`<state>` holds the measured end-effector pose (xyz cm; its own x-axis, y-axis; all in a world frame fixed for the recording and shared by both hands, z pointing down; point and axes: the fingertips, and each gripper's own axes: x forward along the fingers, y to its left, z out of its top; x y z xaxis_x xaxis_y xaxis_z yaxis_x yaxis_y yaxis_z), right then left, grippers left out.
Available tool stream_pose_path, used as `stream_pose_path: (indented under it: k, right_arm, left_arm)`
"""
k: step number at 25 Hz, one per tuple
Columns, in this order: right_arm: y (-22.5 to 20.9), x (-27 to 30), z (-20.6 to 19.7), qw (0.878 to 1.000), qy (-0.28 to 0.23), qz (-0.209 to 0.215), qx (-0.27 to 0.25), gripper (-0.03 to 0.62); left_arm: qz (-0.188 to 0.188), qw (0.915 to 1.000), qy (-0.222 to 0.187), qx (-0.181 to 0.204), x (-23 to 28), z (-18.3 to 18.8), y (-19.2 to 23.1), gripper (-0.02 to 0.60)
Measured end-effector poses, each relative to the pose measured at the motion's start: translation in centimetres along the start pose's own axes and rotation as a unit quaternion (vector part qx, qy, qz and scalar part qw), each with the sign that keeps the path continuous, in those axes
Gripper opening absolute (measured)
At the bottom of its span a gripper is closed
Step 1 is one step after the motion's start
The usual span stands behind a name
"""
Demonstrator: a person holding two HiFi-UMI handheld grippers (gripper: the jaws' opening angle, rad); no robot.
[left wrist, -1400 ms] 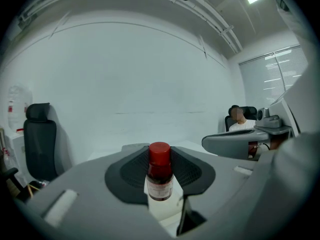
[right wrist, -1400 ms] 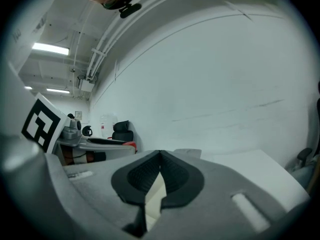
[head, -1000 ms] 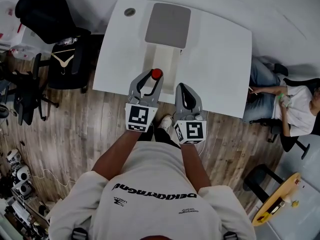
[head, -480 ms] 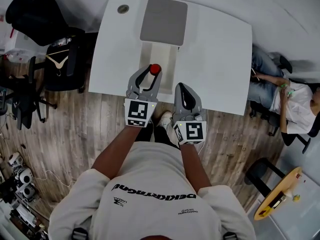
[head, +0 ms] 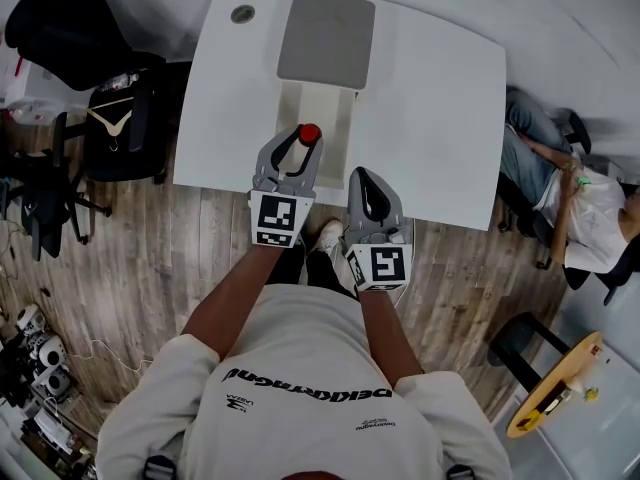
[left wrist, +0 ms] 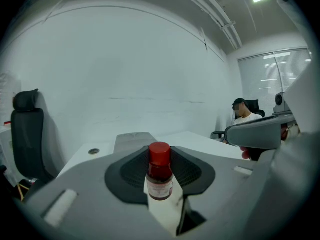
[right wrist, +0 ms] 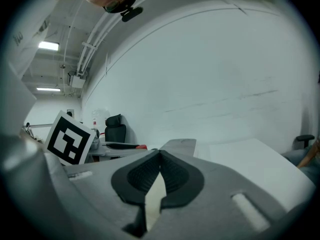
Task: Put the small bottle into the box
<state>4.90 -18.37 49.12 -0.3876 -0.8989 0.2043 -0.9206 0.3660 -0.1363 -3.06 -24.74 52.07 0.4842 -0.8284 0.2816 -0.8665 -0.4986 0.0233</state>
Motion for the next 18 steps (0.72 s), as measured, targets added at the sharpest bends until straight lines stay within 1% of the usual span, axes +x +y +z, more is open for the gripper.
stream_pose_path:
  k: [3,7,18]
  right_arm:
    - [-0.1,0.2,-0.2,1.0,0.003,-0.002,0.001,-0.002]
    - [-0.4,0.4,-0.6,1.0,0.007,-0.003,-0.002,-0.002]
    - [-0.7,1.2,-0.9,1.0,0.012,-0.005,0.0,-0.002]
  left_arm:
    - [-0.003,0.9999,0.01,0.003,0.6,-0.3,0.2,0.135]
    - [-0.004,1.0,0.005,0.004,1.4,-1.1,0.3,0.135]
    - [-0.005,0.9998,0.019,0.009,3.3,-2.9,0.7,0.135]
